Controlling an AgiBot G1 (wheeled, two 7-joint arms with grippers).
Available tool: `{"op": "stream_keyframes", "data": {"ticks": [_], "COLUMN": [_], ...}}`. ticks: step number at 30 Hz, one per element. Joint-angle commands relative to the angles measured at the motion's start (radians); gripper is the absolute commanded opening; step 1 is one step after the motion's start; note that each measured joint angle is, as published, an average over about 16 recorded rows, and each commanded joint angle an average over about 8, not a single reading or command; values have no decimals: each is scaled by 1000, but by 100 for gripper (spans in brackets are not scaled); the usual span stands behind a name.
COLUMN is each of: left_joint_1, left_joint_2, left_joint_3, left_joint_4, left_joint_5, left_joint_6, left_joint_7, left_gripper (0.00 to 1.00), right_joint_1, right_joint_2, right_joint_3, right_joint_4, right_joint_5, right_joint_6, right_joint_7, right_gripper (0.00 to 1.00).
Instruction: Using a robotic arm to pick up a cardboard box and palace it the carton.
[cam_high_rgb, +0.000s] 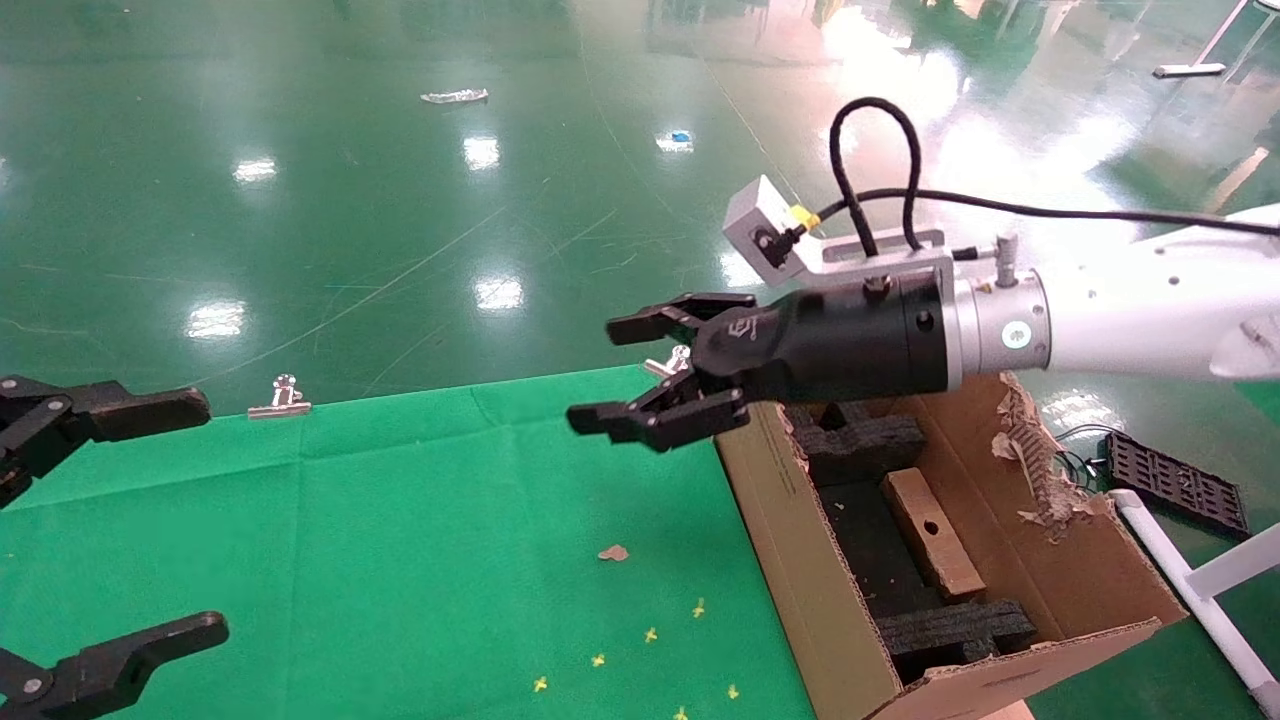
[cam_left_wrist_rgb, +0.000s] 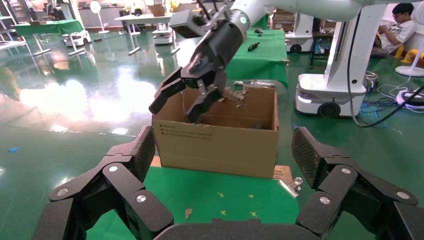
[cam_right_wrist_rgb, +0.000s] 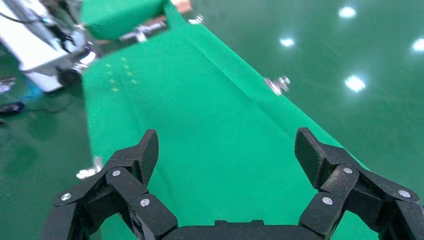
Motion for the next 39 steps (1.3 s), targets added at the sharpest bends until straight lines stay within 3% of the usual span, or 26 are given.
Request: {"op": "stream_keyframes", "data": {"ticks": [1, 24, 39], "left_joint_1": [0, 0, 0], "left_joint_2": [0, 0, 0], "left_joint_3": [0, 1, 1], "left_joint_4": [0, 0, 0], "left_joint_5": [0, -1, -1], "left_joint_6": [0, 0, -1], "left_joint_7": [0, 0, 0], "left_gripper": [100, 100, 100], "right_joint_1": [-42, -490, -494], "right_joint_2": [6, 71, 72], "right_joint_3": [46, 538, 543], "right_joint_4": [38, 449, 453], "right_joint_5": [16, 186, 189], "right_joint_6": [-5, -63, -64], "right_joint_7": [-13, -153, -154], "right_gripper": [100, 100, 100]}}
